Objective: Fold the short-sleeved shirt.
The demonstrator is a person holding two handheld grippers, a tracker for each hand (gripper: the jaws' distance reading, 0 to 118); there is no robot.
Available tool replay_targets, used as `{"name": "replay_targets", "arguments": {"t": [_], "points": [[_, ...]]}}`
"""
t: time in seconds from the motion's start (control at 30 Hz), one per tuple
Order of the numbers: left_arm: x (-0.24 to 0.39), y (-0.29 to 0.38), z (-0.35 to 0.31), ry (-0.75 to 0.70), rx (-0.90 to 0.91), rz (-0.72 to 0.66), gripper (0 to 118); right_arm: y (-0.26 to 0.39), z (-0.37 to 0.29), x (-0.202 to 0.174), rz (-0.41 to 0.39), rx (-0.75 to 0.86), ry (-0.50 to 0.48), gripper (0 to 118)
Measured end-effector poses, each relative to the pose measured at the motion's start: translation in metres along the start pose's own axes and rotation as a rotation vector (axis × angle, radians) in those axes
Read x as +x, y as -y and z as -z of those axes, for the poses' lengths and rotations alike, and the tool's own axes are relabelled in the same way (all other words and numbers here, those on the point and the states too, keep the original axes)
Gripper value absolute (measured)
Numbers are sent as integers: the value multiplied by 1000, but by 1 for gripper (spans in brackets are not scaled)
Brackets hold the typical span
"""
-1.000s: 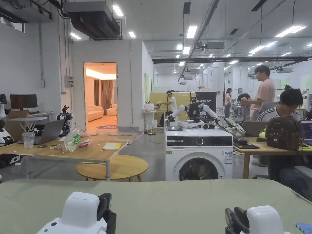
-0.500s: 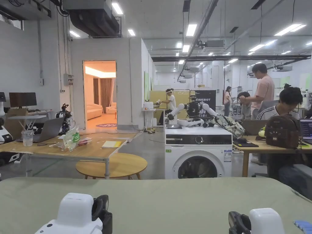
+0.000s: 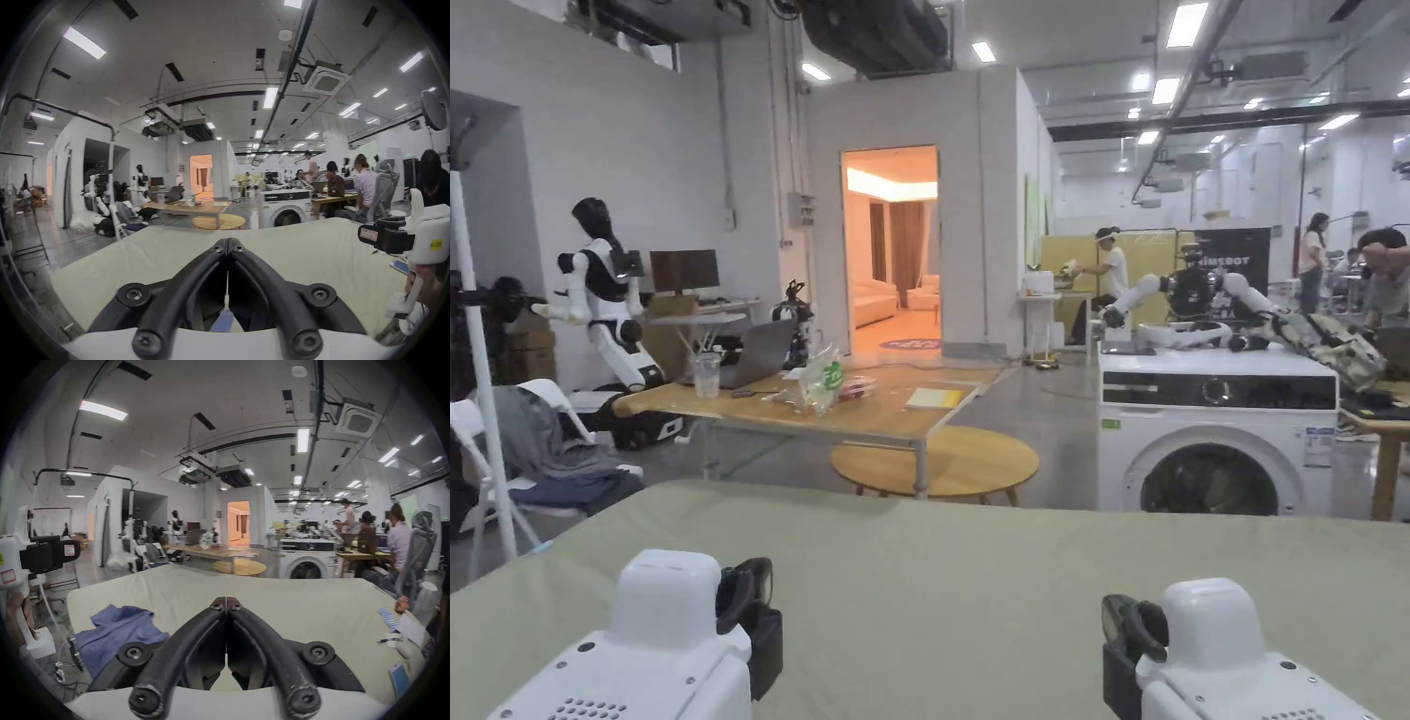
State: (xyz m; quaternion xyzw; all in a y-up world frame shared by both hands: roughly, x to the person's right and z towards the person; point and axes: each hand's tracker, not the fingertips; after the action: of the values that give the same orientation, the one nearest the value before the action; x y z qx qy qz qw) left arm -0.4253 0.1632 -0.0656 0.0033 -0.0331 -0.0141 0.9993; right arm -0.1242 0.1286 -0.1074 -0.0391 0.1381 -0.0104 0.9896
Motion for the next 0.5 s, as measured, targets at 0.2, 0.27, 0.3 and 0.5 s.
{"name": "replay_targets", "arguments": {"t": [0.2,0.27,0.3,0.5], "points": [[-48,4,-22,-95,-24,17,0,10,34,-47,25,-25,-113,0],[-59,5,-21,-107,-48,2,0,13,40,-54,33,-38,-138,0],[-64,7,-18,-120,-68,-5,0,14,41,-56,34,-44,-149,0],[-112,52,27,-40,-310,-103,102,31,42,-43,37,-82,-167,0]]}}
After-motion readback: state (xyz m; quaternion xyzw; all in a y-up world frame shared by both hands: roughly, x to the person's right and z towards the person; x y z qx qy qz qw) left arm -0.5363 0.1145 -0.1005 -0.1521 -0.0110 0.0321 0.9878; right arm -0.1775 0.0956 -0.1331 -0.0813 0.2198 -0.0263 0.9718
